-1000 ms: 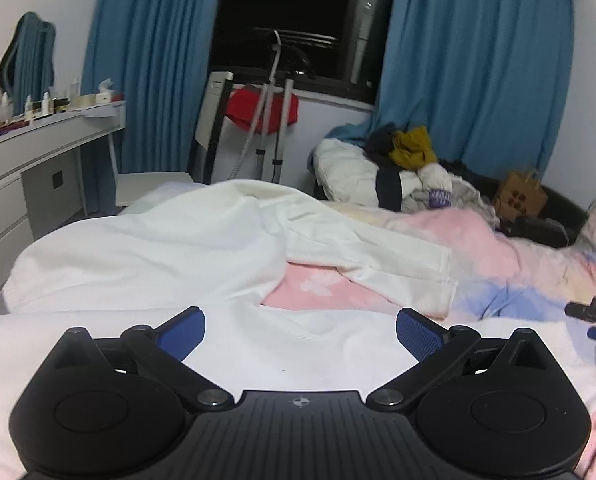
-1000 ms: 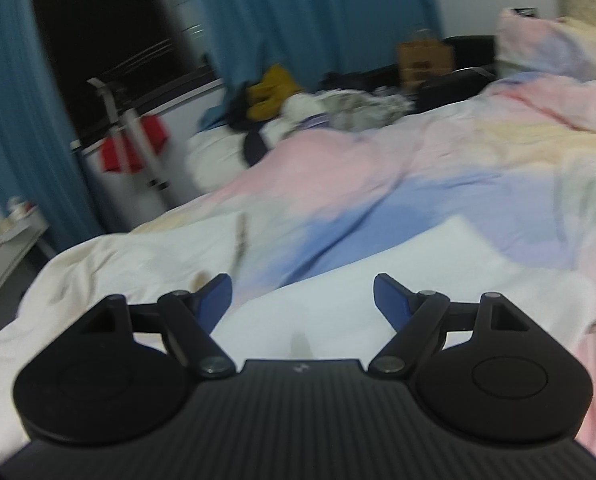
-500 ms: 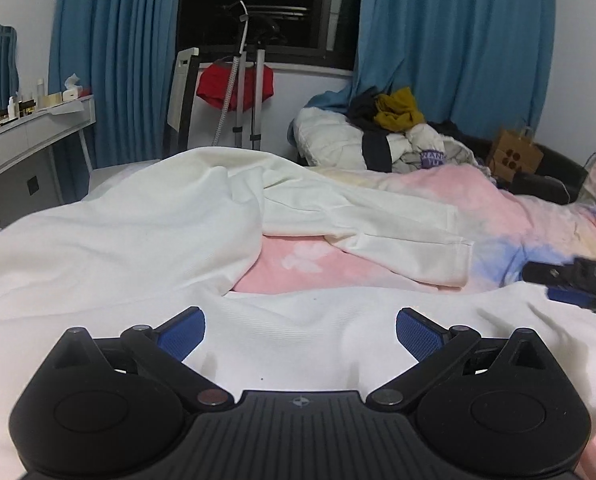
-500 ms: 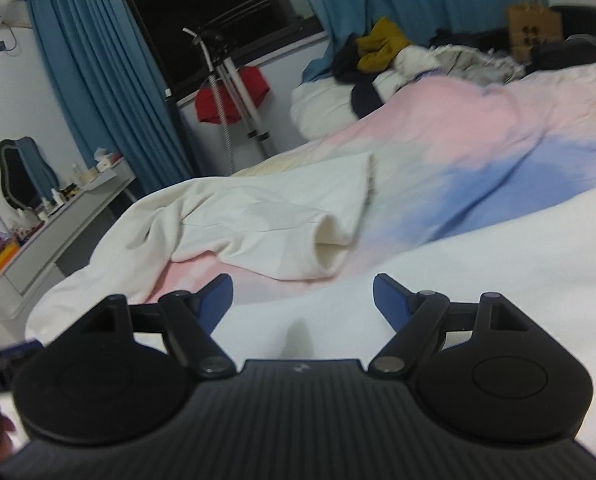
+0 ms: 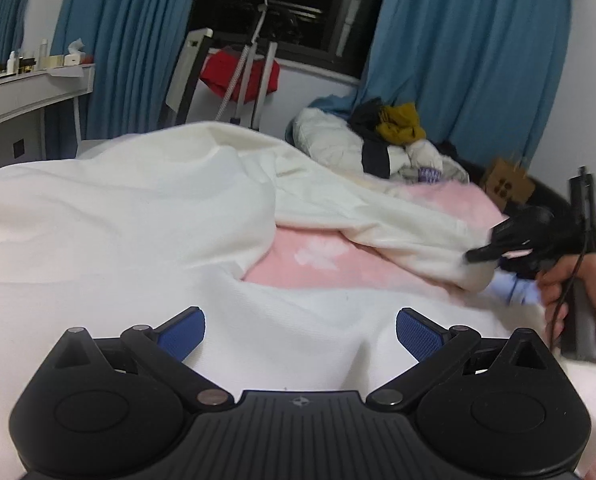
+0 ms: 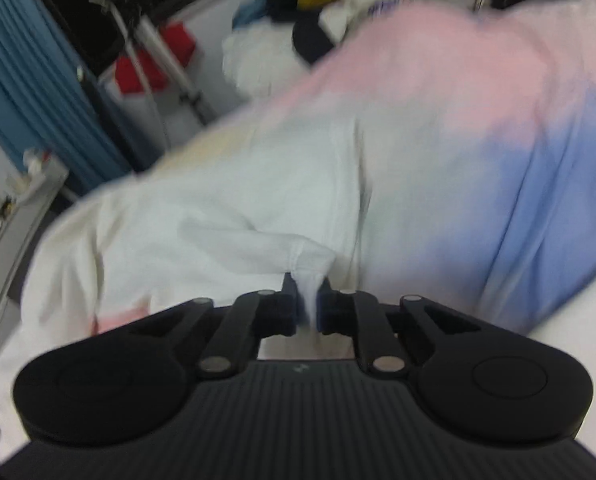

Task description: Fold clothes

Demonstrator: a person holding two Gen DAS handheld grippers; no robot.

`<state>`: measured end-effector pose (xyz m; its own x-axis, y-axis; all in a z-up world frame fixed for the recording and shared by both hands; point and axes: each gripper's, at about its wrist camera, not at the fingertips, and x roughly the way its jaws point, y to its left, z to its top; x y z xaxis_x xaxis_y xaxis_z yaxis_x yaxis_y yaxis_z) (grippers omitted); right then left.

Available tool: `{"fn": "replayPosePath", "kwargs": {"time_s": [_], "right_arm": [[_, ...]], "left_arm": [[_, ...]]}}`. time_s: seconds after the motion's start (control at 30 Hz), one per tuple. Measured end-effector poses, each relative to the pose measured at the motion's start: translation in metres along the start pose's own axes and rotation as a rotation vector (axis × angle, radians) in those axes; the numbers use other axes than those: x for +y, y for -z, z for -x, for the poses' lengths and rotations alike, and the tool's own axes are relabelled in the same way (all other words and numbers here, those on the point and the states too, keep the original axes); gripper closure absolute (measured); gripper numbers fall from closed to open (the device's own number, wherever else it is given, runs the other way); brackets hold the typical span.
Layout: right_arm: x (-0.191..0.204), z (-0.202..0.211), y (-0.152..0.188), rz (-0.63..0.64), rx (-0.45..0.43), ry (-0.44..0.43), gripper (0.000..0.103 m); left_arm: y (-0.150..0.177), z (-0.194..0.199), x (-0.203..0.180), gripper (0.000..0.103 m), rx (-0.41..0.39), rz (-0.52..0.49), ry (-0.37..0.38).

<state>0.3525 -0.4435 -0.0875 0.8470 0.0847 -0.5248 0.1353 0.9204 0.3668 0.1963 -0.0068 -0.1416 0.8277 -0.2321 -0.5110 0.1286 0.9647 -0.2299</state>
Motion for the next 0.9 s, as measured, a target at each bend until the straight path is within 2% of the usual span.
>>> {"fn": "replayPosePath", "kwargs": {"time_s": [0.17,0.33,0.43,0.53,0.6,0.7,0.8,0.9], "right_arm": [[0.000,0.003,-0.051,0.048,-0.034,0.065,0.095],[-0.009,0.047,-0.134,0.184,-0.171,0.188,0.095],[-0.019,0.048,-0.161,0.234,-0.161,0.292,0.095],[-0.023,0.045,-0.183,0.283,-0.181,0.356,0.095],[-0.029,0.047,-0.186,0.260,-0.220,0.340,0.095],[-0.048,0.028,-0.166,0.243,-0.144,0.400,0.095],[-0.073,0.003,-0.133,0.182,-0.001,0.430,0.095],[-0.097,0.000,-0.093,0.166,0.036,0.429,0.095]], "left_arm": [[-0.008,0.005,0.007,0.000,-0.041,0.062,0.022],[-0.009,0.006,0.007,0.000,-0.046,0.049,0.035],[-0.010,0.003,0.006,0.000,-0.039,0.039,0.030],[-0.010,0.001,0.004,0.000,-0.049,0.020,0.032],[-0.010,-0.004,0.004,0.000,-0.052,-0.005,0.015],[-0.007,-0.013,0.001,0.000,-0.025,-0.025,0.013],[-0.006,-0.022,-0.001,0.000,-0.009,-0.062,-0.001],[-0.005,-0.028,-0.006,0.000,-0.012,-0.109,-0.008]]}}
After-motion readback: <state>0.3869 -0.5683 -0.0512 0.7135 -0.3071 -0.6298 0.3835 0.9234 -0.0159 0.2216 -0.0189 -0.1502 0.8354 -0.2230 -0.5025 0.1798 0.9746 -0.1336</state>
